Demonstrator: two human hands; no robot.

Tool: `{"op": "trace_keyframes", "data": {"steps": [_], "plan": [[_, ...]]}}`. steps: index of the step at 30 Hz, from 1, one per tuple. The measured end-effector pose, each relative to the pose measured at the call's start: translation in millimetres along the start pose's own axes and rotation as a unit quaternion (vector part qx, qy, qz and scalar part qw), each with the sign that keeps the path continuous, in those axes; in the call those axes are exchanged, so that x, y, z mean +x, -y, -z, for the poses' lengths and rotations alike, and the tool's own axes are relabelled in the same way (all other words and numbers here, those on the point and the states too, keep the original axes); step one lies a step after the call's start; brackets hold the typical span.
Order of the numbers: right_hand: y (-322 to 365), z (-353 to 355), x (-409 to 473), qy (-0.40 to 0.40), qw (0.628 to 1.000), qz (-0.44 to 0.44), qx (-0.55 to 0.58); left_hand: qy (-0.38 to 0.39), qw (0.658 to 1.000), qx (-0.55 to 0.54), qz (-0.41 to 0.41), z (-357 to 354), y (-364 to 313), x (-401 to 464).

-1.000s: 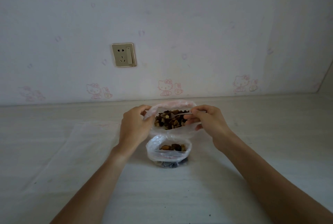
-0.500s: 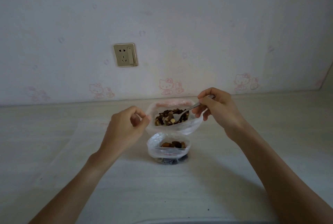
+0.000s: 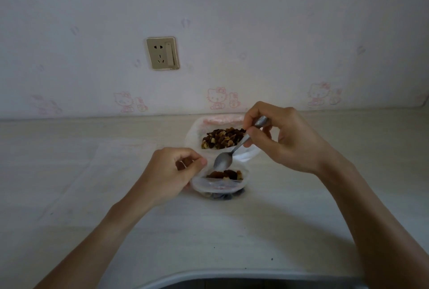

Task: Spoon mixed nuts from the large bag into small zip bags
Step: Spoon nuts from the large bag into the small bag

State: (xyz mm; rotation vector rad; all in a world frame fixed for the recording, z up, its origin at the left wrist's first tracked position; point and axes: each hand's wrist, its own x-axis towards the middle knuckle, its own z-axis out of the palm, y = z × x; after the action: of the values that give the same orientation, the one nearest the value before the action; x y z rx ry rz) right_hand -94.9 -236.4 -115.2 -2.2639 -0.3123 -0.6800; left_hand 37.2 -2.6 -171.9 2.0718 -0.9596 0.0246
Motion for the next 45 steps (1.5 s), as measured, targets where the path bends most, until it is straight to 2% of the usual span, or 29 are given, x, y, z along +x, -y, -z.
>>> {"op": "trace_keyframes", "data": {"steps": [4,8,11,14,17,19,23,26,29,33,37,45], "plan": [[-1.9,-0.9,2.0,-0.051,0.998,0.029,0.016,0.003,1.000,-0.020,-0.008,0.3,-2.0,-2.3],[-13.6,-6.5,7.0,-0.083,0.989,-0.054,0.107,0.008,1.000,-0.021,-0.007,0.5,-2.3,-3.1],[-23.0,-10.9,10.8,-0.108,0.962,-0.139,0.208,0.007,1.000,-0.018,-0.007,2.4,-1.5,-3.1],[-33.2,-11.5,12.2,-0.131,0.929,-0.229,0.258,-0.035,0.998,-0.038,0.033,6.4,4.8,3.1],[-41.9,-11.0,12.3,-0.125,0.913,-0.273,0.275,-0.119,0.990,0.002,0.076,9.0,15.4,17.5],[-46.0,-12.0,12.0,-0.108,0.913,-0.286,0.270,-0.146,0.983,0.020,0.114,10.4,21.1,28.5],[-53.1,-18.2,11.7,-0.080,0.922,-0.281,0.256,-0.083,0.985,0.004,0.153,3.4,23.3,49.1],[-56.4,-28.0,11.7,-0.071,0.943,-0.258,0.200,-0.073,0.991,-0.002,0.113,-7.8,19.2,57.8],[-57.2,-43.4,11.8,-0.055,0.955,-0.245,0.156,-0.104,0.992,-0.008,0.066,-19.0,18.4,56.4],[-57.4,-61.6,14.7,-0.097,0.954,-0.249,0.133,-0.140,0.990,-0.004,0.026,-23.8,18.9,52.4],[-58.4,-74.7,17.0,-0.138,0.949,-0.258,0.113,-0.154,0.988,-0.021,0.007,-23.6,15.0,51.2],[-60.5,-75.0,16.1,-0.160,0.954,-0.243,0.070,-0.163,0.986,-0.021,0.000,-23.0,9.9,50.7]]}}
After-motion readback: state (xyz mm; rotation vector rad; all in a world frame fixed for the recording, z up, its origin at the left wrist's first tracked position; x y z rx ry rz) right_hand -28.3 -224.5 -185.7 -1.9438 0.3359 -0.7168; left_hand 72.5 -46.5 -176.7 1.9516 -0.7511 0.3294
